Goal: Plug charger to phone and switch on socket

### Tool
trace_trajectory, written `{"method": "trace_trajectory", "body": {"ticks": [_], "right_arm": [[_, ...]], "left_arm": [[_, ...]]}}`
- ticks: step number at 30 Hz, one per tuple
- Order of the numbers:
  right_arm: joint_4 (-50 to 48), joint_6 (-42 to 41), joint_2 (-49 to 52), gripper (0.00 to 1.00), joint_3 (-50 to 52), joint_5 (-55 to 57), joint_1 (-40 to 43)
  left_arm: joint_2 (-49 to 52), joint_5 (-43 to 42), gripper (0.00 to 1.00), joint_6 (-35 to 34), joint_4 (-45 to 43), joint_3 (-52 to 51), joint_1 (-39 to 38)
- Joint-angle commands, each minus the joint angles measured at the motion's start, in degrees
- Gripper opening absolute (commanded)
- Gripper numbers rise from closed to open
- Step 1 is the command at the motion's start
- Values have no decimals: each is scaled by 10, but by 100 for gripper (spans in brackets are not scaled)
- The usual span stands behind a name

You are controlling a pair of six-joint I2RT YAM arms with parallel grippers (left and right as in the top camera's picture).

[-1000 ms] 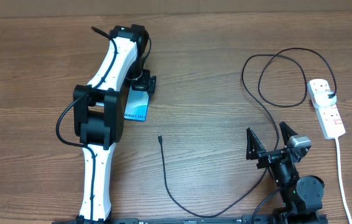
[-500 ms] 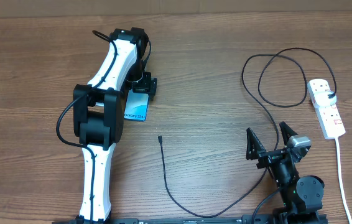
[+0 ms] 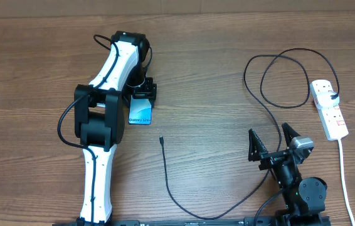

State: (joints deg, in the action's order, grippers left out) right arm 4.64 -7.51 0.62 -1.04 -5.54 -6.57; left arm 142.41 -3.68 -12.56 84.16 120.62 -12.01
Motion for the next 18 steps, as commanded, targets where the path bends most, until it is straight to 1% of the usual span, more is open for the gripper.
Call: {"method": "trace_trajectory", "body": {"ticks": [1, 3, 6, 10, 12, 15, 16, 18], "right_arm": [[-2, -1, -5, 100, 6, 3, -2], [-2, -1, -5, 100, 6, 3, -2], [-2, -1, -5, 100, 6, 3, -2], [-2, -1, -5, 100, 6, 3, -2], [-2, -1, -5, 100, 6, 3, -2], [-2, -1, -5, 100, 6, 3, -2], [-2, -1, -5, 100, 6, 3, -2], [-2, -1, -5, 100, 6, 3, -2]], "left_arm": [[8, -9, 79, -23, 3, -4, -4], [7, -9, 80, -23, 5, -4, -5], [5, -8, 87, -28, 8, -4, -5], [-10, -7, 91, -34, -1, -4, -4], [-25, -7, 96, -34, -9, -4, -5], [-56, -6, 96, -34, -11, -4, -6], [-70, -4, 100, -34, -11, -4, -8], [-98, 0, 100, -33, -13, -4, -11]]}}
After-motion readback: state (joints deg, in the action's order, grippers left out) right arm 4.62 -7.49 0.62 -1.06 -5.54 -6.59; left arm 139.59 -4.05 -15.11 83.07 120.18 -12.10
